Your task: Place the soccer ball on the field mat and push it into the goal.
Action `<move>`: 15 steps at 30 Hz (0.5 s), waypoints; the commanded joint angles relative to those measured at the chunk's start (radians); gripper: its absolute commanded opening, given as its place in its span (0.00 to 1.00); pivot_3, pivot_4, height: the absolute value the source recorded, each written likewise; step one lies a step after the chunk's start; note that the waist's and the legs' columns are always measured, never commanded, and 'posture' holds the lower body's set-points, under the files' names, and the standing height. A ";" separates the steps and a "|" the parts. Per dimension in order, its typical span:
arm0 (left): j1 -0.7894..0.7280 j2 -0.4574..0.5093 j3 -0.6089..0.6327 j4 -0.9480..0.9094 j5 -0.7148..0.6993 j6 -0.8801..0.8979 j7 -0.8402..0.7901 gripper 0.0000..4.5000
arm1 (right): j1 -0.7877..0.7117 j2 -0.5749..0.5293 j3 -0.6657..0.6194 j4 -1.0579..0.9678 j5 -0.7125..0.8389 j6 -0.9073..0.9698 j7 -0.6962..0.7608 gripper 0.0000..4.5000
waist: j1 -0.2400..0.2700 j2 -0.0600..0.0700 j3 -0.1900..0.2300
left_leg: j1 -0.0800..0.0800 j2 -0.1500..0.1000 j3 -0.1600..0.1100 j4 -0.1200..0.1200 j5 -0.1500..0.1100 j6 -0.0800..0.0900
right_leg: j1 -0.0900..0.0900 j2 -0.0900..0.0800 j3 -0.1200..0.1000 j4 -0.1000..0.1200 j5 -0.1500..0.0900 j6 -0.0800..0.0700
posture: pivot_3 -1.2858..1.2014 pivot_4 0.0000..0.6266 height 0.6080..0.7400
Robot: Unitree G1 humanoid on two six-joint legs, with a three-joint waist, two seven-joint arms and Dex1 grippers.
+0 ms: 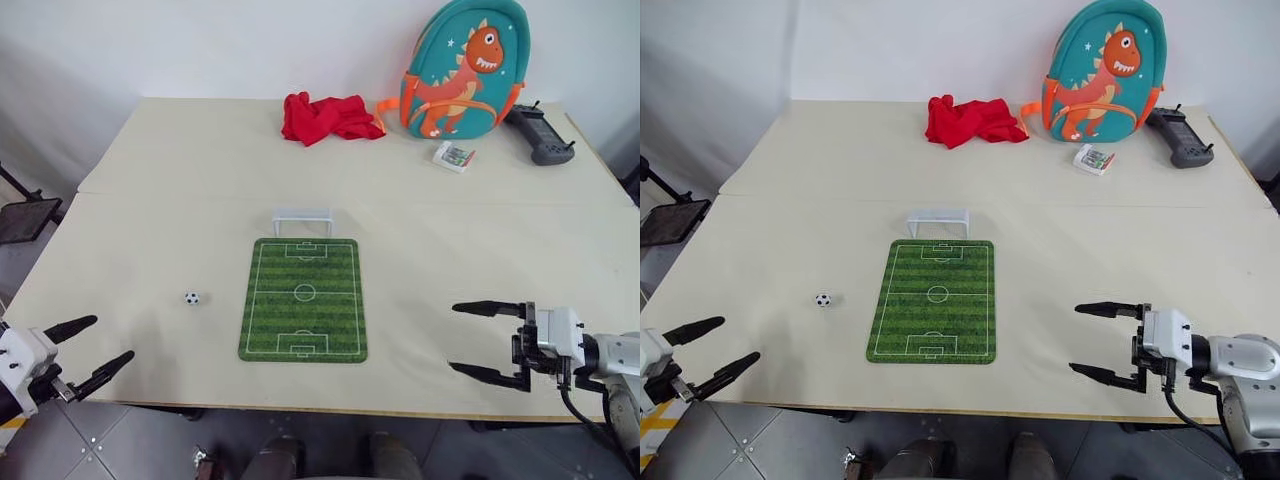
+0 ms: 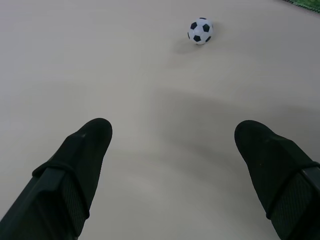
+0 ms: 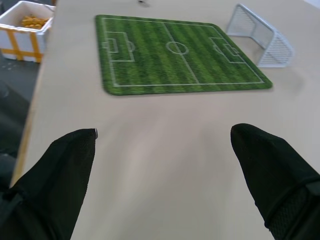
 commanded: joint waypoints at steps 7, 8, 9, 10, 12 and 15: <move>0.012 -0.020 0.027 0.015 -0.048 0.108 0.017 0.99 | -0.029 0.166 0.032 -0.219 0.203 0.130 -0.096 1.00 | -0.001 0.000 0.000 | 0.001 0.002 0.003 -0.001 -0.001 0.000 | -0.002 0.002 0.004 0.001 0.000 0.000 | 0.52 0.24 1.00; 0.011 -0.020 0.037 0.042 -0.053 0.104 0.009 0.99 | -0.029 0.178 0.038 -0.241 0.218 0.151 -0.107 1.00 | 0.000 0.000 0.000 | 0.001 0.002 0.003 -0.001 -0.001 0.000 | -0.002 0.002 0.004 0.001 0.000 0.000 | 0.52 0.24 1.00; 0.013 -0.020 0.042 0.061 -0.058 0.103 -0.005 0.99 | -0.030 0.188 0.044 -0.257 0.220 0.161 -0.116 1.00 | 0.001 0.000 0.000 | 0.001 0.002 0.003 -0.001 -0.001 0.000 | -0.002 0.002 0.005 0.001 0.000 0.000 | 0.52 0.24 1.00; 0.019 -0.018 0.042 0.069 -0.067 0.107 -0.023 0.99 | -0.034 0.199 0.047 -0.266 0.220 0.161 -0.123 1.00 | 0.002 0.000 0.000 | 0.001 0.002 0.003 -0.001 -0.001 0.000 | -0.002 0.002 0.004 0.001 0.000 0.000 | 0.52 0.24 1.00; 0.020 -0.018 0.038 0.062 -0.086 0.117 -0.049 0.99 | -0.039 0.211 0.048 -0.272 0.214 0.164 -0.133 1.00 | 0.002 0.000 0.000 | 0.001 0.002 0.003 -0.001 -0.002 0.000 | -0.002 0.002 0.005 0.001 0.000 0.000 | 0.52 0.24 1.00; -0.030 -0.020 0.010 -0.038 -0.158 0.225 -0.036 0.99 | -0.054 0.214 0.047 -0.247 0.186 0.148 -0.131 1.00 | 0.014 0.000 0.000 | 0.000 0.002 0.003 0.000 -0.002 0.001 | -0.002 0.002 0.005 0.000 0.000 0.000 | 0.52 0.24 1.00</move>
